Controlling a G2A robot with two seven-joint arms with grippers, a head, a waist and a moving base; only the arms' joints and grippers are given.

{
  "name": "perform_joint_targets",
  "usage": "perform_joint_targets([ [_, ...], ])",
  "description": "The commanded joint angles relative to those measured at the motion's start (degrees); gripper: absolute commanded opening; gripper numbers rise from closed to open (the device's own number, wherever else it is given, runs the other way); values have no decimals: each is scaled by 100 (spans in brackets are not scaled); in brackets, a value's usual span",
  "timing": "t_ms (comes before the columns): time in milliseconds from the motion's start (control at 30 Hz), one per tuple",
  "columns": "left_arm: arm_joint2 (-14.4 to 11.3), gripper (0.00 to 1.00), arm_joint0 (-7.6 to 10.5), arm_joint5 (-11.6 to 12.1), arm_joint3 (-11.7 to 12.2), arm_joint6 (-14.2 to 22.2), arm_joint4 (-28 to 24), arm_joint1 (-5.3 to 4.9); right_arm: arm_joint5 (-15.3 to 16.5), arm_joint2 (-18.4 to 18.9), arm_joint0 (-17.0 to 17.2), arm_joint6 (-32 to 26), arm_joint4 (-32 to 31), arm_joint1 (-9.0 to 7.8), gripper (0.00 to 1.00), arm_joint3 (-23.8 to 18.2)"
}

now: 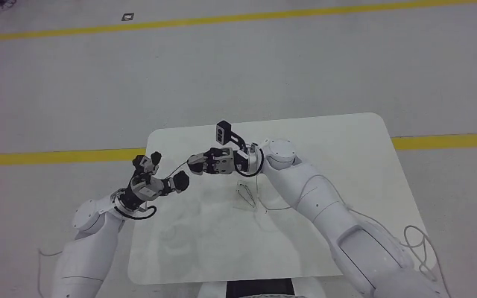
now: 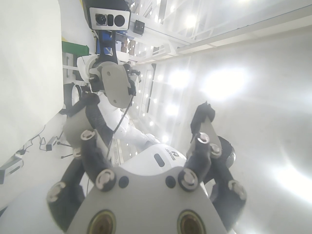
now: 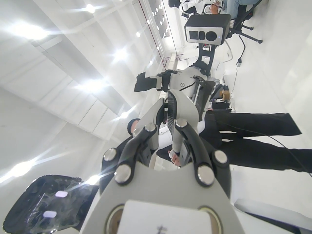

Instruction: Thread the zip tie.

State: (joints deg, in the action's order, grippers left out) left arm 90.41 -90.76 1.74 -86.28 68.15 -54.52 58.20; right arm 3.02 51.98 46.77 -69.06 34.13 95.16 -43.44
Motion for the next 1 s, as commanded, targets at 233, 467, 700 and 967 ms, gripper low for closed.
perform_joint_targets([
  [233, -42, 100, 2, 64, -75, -190, 10, 11, -96, -11, 143, 182, -168, -43, 0, -221],
  [467, -33, 60, -15, 108, -61, -111, 53, 2, -234, 77, 243, 253, -463, -165, 0, -486],
  [700, -38, 35, -42, 99, -53, -129, 301, -18, -345, 99, 305, 240, -772, -267, 0, -761],
  [967, -33, 20, -96, 92, -38, -177, 342, -29, -422, 50, 342, 167, -967, -336, 0, -978],
])
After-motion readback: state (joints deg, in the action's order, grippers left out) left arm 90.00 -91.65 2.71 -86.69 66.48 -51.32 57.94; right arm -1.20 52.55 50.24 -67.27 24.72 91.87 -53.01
